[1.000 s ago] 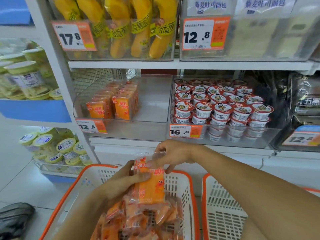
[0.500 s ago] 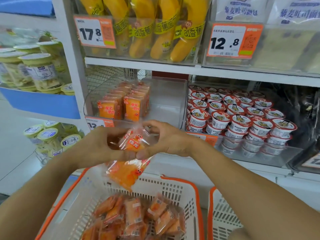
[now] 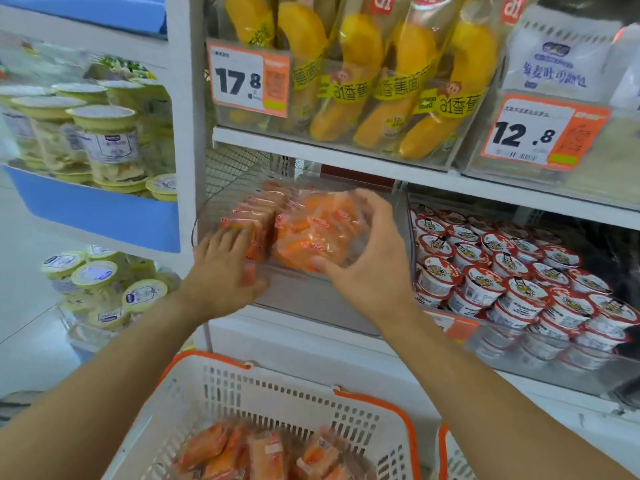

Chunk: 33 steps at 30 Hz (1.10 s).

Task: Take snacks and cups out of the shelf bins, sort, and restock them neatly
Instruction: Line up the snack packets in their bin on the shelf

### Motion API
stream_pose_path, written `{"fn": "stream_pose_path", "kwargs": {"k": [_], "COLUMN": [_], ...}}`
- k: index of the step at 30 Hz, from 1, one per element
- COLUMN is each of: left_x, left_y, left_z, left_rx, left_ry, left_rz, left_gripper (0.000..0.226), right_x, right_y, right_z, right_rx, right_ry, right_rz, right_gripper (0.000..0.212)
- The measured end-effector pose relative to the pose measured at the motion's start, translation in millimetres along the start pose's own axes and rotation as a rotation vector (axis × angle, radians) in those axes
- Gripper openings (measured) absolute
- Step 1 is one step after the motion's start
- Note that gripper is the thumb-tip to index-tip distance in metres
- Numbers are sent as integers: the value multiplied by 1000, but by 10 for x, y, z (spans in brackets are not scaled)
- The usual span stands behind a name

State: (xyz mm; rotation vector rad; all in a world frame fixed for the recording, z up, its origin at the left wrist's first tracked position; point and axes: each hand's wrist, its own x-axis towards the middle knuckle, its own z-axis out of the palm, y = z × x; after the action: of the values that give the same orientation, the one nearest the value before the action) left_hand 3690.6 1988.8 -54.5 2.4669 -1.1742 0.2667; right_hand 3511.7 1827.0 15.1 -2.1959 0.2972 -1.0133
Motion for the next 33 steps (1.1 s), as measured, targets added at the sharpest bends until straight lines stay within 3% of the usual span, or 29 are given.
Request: {"fn": "stream_pose_path", "kwargs": {"k": [6, 9, 13, 16, 19, 24, 28, 31, 33], "left_x": [17, 18, 13, 18, 23, 30, 35, 45, 38], "left_y": [-34, -14, -12, -28, -30, -34, -48, -67, -69], "left_z": [118, 116, 99, 120, 147, 166, 190, 196, 193], "left_rx": [149, 142, 144, 149, 160, 144, 142, 124, 112], "left_ry": [94, 67, 69, 70, 82, 69, 102, 123, 117], "left_rz": [17, 1, 3, -7, -9, -5, 8, 9, 1], "left_gripper": [107, 111, 109, 109, 107, 104, 104, 105, 105], "right_x": [266, 350, 324, 345, 375, 417, 441, 419, 398], "right_y": [-13, 27, 75, 116, 128, 90, 116, 130, 130], "right_z": [326, 426, 545, 591, 627, 682, 681, 714, 709], "right_rx": [-382, -347, -78, -183, -240, -55, -129, -209, -178], "right_ry": [-294, -386, -272, -337, -368, -405, -387, -392, -386], "right_rz": [33, 132, 370, 467, 464, 530, 553, 500, 483], "right_gripper": [82, 93, 76, 66, 67, 66, 51, 22, 19]}}
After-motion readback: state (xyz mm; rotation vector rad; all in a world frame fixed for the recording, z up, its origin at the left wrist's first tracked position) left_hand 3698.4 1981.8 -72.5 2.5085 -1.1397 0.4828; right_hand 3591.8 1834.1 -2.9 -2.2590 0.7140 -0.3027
